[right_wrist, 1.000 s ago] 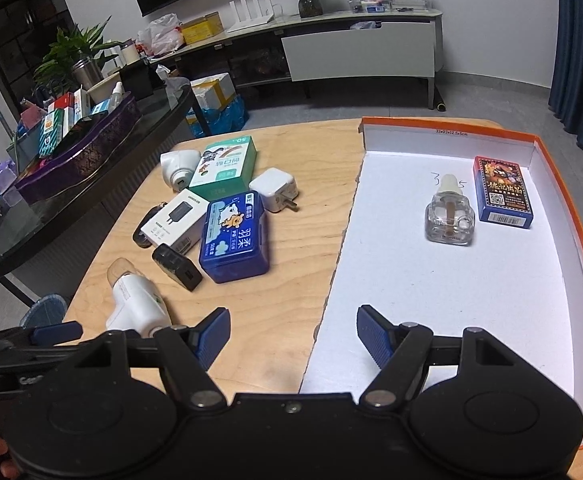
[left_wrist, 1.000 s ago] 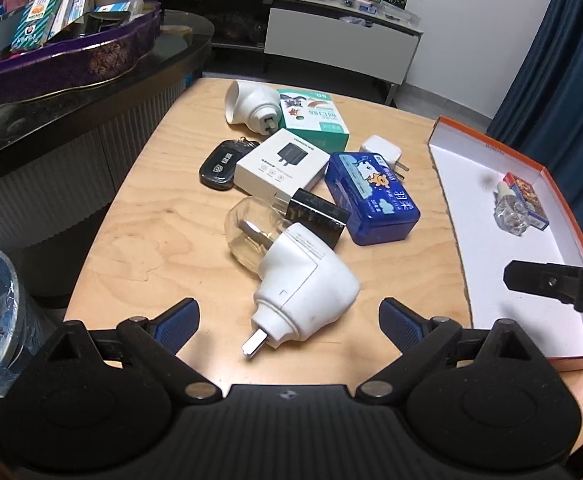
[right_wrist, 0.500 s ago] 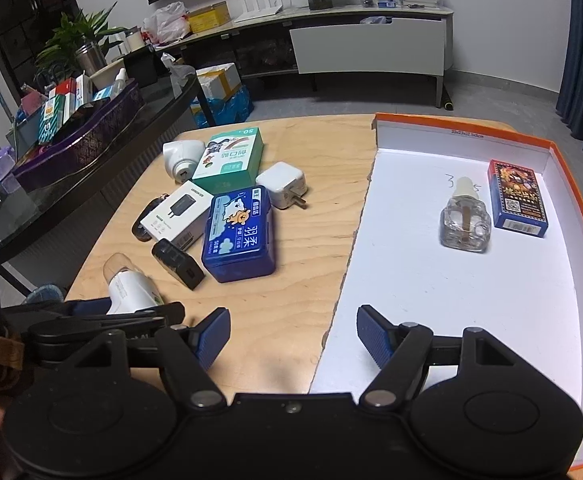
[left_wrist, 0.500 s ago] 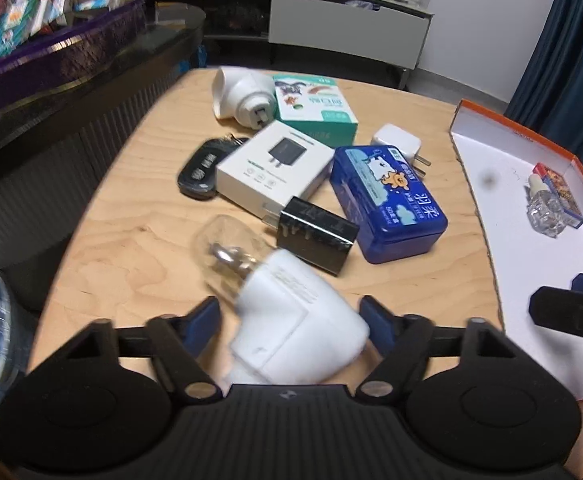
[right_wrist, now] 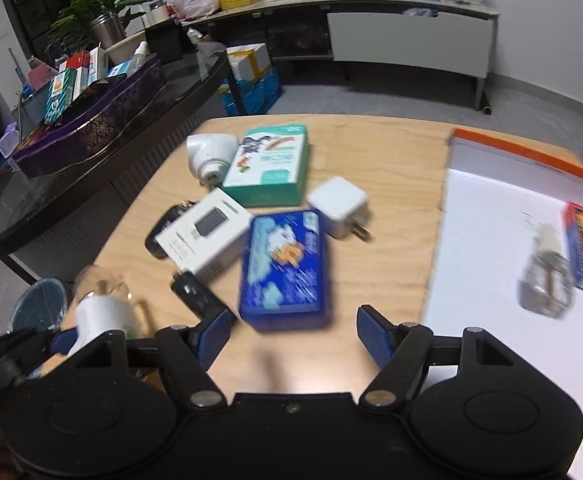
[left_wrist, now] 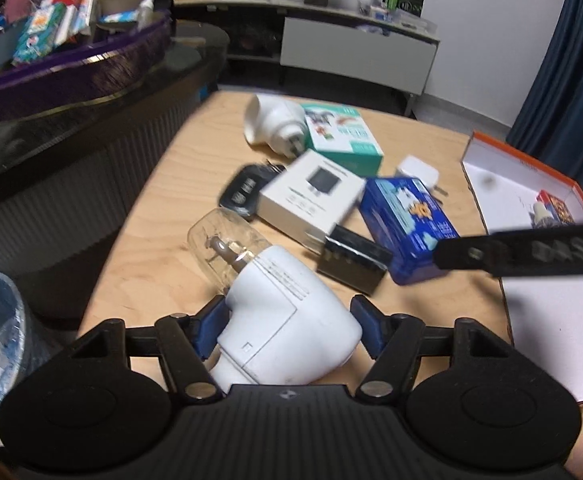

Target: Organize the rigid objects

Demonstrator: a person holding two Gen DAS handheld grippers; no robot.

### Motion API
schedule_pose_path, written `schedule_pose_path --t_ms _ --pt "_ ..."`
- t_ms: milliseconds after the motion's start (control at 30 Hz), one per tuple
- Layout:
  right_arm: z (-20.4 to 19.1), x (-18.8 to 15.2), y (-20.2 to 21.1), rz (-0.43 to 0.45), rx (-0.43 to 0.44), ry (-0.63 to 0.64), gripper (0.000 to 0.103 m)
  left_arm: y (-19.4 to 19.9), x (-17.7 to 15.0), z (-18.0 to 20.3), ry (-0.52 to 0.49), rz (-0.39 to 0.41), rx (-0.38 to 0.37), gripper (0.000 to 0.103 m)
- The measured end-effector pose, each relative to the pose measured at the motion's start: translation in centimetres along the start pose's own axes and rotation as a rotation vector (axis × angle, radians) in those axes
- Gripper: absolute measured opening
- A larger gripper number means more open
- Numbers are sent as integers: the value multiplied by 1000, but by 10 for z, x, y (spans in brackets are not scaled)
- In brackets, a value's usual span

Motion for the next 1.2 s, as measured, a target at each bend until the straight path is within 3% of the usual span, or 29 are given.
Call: schedule_pose_path --t_ms 400,467,567,900,1200 --pt "-9 22 -68 -58 -82 3 81 0 6 -19 40 25 1 68" --pt "-8 21 -70 -44 -84 8 76 -1 6 -18 39 25 -2 68" --pt "-5 20 -65 -29 -96 5 75 -1 5 -17 42 26 -5 68" --pt "34 16 26 114 -90 -94 75 18 20 19 -5 77 -63 68" --pt "123 -9 117 226 -247 -232 75 29 45 113 -130 128 -230 68"
Point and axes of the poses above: each gripper's, at about its wrist camera, not at the fingertips, and y roughly against the way its jaws point, z to its right, x to its top, the point moved 8 cm from there along -y, roughly the way its jaws point, and after that the axes turned 10 degrees about -y, right-handed, at the moved point
